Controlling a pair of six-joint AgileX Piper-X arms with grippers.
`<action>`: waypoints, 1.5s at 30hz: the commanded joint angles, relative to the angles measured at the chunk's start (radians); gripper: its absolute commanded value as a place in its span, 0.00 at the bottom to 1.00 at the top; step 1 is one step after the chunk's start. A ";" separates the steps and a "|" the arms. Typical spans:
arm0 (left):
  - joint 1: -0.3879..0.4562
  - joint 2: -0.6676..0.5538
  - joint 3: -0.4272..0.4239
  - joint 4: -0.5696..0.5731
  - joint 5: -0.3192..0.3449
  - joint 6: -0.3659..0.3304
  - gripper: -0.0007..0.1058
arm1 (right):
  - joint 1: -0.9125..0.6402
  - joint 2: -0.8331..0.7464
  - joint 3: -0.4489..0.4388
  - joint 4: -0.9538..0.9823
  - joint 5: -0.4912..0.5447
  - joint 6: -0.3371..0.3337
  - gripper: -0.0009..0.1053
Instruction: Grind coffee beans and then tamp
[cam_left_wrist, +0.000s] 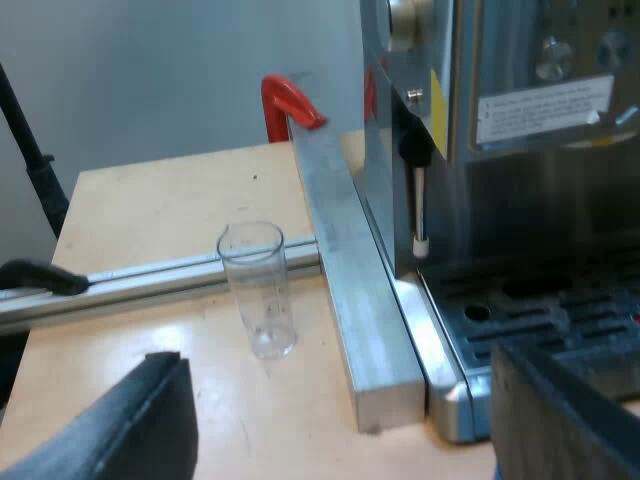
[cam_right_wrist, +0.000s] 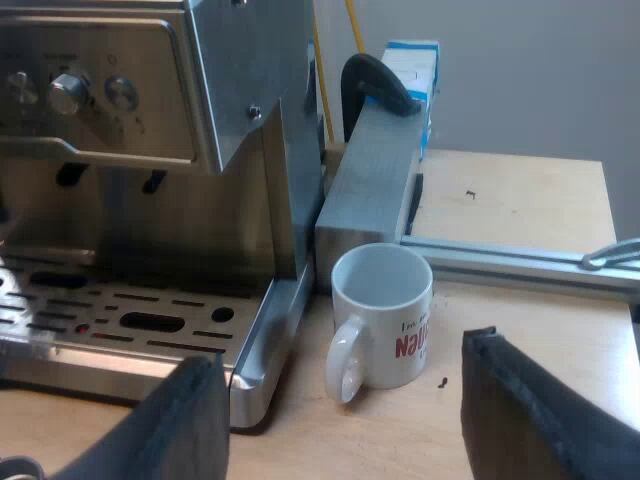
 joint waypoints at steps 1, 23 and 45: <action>0.000 -0.139 0.051 -0.071 -0.015 -0.001 0.60 | -0.003 -0.041 0.036 -0.045 -0.010 0.006 0.51; 0.000 -0.138 0.232 -0.083 -0.011 -0.001 0.60 | -0.003 -0.039 0.274 -0.080 -0.010 0.014 0.51; 0.000 -0.140 0.232 -0.083 -0.011 -0.001 0.60 | -0.003 -0.037 0.277 -0.085 -0.004 0.019 0.51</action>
